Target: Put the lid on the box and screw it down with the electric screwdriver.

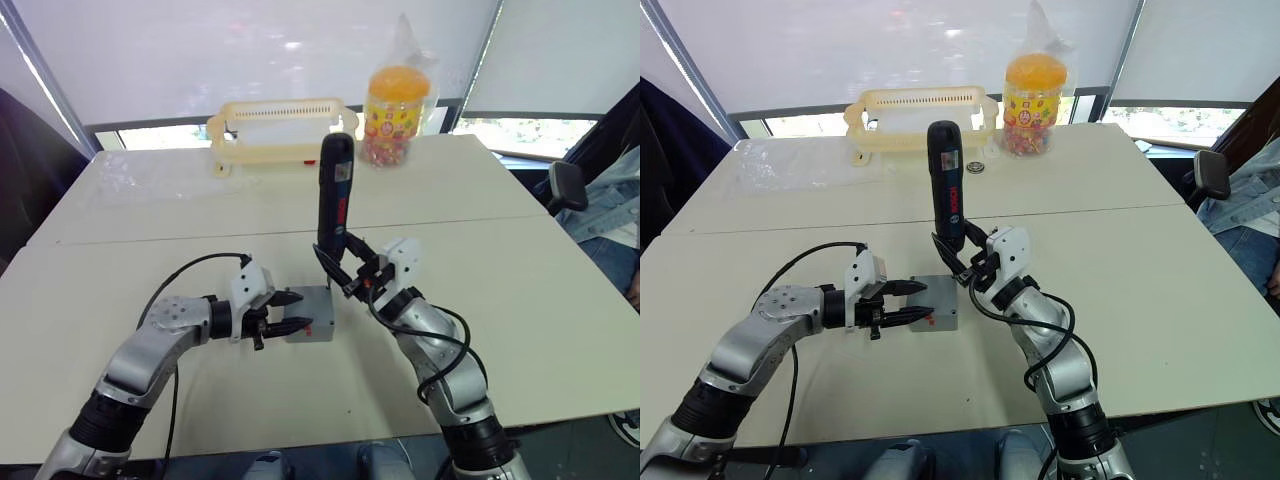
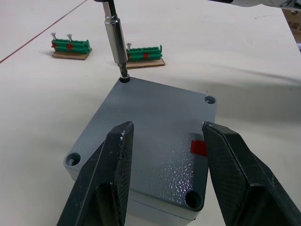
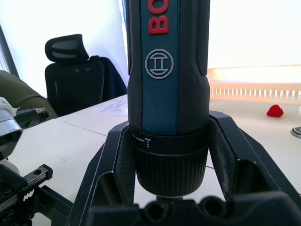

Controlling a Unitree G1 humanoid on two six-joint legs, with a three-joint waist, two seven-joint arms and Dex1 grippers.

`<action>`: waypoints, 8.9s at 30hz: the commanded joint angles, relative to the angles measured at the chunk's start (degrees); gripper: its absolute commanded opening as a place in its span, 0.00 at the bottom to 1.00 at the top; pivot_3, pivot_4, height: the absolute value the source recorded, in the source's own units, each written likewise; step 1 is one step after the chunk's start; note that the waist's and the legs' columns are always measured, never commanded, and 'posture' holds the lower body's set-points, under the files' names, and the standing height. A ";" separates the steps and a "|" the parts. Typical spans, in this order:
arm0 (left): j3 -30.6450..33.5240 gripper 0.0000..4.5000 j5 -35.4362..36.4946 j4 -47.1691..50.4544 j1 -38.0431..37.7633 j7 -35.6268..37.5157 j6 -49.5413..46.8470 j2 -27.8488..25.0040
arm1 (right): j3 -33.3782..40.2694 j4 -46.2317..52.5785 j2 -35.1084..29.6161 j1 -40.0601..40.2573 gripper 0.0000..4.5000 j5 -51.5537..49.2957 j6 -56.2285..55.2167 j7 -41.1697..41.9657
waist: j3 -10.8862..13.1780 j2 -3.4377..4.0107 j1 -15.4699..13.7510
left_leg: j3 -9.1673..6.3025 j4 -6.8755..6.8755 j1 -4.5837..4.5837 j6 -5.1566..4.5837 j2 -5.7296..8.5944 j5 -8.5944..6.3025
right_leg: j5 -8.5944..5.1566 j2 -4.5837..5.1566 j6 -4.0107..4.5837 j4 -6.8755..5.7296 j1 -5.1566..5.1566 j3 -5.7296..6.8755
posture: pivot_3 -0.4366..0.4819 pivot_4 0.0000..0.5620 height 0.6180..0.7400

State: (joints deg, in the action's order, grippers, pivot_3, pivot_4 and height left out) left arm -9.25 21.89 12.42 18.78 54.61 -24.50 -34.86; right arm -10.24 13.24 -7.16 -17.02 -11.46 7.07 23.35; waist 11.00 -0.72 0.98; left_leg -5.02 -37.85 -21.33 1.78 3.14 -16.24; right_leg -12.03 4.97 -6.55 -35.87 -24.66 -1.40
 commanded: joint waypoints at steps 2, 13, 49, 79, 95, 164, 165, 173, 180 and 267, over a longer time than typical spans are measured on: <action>-0.35 0.52 -0.87 0.36 -0.70 0.13 -0.34 -0.31 | 0.28 -0.73 0.40 0.21 0.40 0.25 0.13 -0.43 | -0.01 0.00 0.00 | 0.00 0.00 0.00 0.00 0.00 0.00 | 0.00 0.00 0.00 0.00 0.00 0.00 | 0.48 0.27 1.00; -0.28 0.52 -0.94 0.38 -0.65 0.07 -0.42 -0.31 | -0.50 -2.26 1.31 1.65 0.40 0.89 -1.01 -0.82 | -0.05 0.00 0.01 | 0.00 0.00 0.02 0.00 -0.01 0.00 | 0.00 0.00 0.00 0.00 0.02 0.00 | 0.48 0.27 1.00; 0.04 0.52 -0.96 1.17 -1.09 -0.30 -0.67 -0.52 | -3.12 -9.45 3.09 4.70 0.40 4.29 -7.46 -1.45 | -0.50 0.02 0.10 | -0.03 0.09 0.20 -0.01 -0.06 -0.01 | -0.02 -0.05 0.02 0.11 0.19 0.00 | 0.48 0.27 1.00; -1.36 0.52 -3.30 -0.69 -1.43 0.13 -0.13 -0.43 | -3.08 -13.93 2.36 5.19 0.40 5.65 -9.07 -1.67 | -1.20 0.00 0.13 | -0.18 0.75 1.08 -0.02 -0.15 -0.02 | -0.33 -0.08 0.21 0.66 0.99 -0.03 | 0.48 0.27 1.00; -0.90 0.52 -3.54 0.10 -2.06 -0.49 -0.36 -0.36 | -3.52 -16.59 1.65 5.70 0.40 6.34 -8.67 -0.86 | -1.62 -0.03 0.12 | -0.21 0.81 1.14 -0.03 -0.32 -0.03 | -0.51 -0.09 0.07 0.70 1.05 -0.01 | 0.48 0.27 1.00; -1.13 0.52 -4.30 -0.77 -2.85 -1.99 0.68 0.80 | -5.00 -12.37 -1.11 7.62 0.40 2.98 -4.39 4.06 | -2.01 0.00 -0.03 | -0.56 1.25 1.08 0.08 -0.65 -0.24 | -0.85 -0.24 0.38 1.43 1.19 0.28 | 0.48 0.27 1.00; -1.16 0.52 -4.37 -0.87 -2.80 -2.01 0.76 0.90 | -4.96 -12.13 -1.13 7.64 0.40 3.01 -4.39 4.06 | -2.01 0.00 -0.06 | -0.56 1.31 1.09 0.08 -0.66 -0.24 | -0.85 -0.25 0.39 1.48 1.20 0.29 | 0.48 0.27 1.00; -1.35 0.52 -4.46 -1.19 -2.69 -2.26 0.94 1.42 | -4.94 -13.12 -1.49 7.22 0.40 4.16 -5.67 4.24 | -2.02 -0.01 -0.10 | -0.56 1.74 1.15 0.07 -0.67 -0.23 | -0.85 -0.28 0.39 1.73 1.16 0.35 | 0.48 0.27 1.00; -1.07 0.52 -4.26 -0.91 -2.90 -2.36 0.67 1.04 | -4.93 -16.52 -0.88 7.26 0.40 5.15 -7.42 3.13 | -2.02 0.00 -0.07 | -0.56 1.72 1.21 0.08 -0.69 -0.23 | -0.85 -0.28 0.39 1.73 1.22 0.34 | 0.48 0.27 1.00; -3.38 0.52 -7.52 -6.16 -0.07 -0.40 3.91 3.33 | -3.74 -15.59 2.83 6.26 0.40 4.03 -9.67 -0.70 | -2.30 0.57 -0.06 | -0.78 1.79 1.06 0.07 -0.69 -0.22 | -0.88 -0.33 0.42 1.77 1.15 0.55 | 0.48 0.27 1.00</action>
State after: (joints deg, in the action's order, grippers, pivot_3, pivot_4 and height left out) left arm -11.52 15.70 6.98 20.22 54.36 -19.68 -31.22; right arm -13.11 4.13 -3.44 -13.13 -9.57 -4.79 22.17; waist 8.69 -0.15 0.92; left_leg -5.81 -36.06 -20.25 1.85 2.45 -16.46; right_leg -12.90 4.64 -6.13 -34.10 -23.50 -0.85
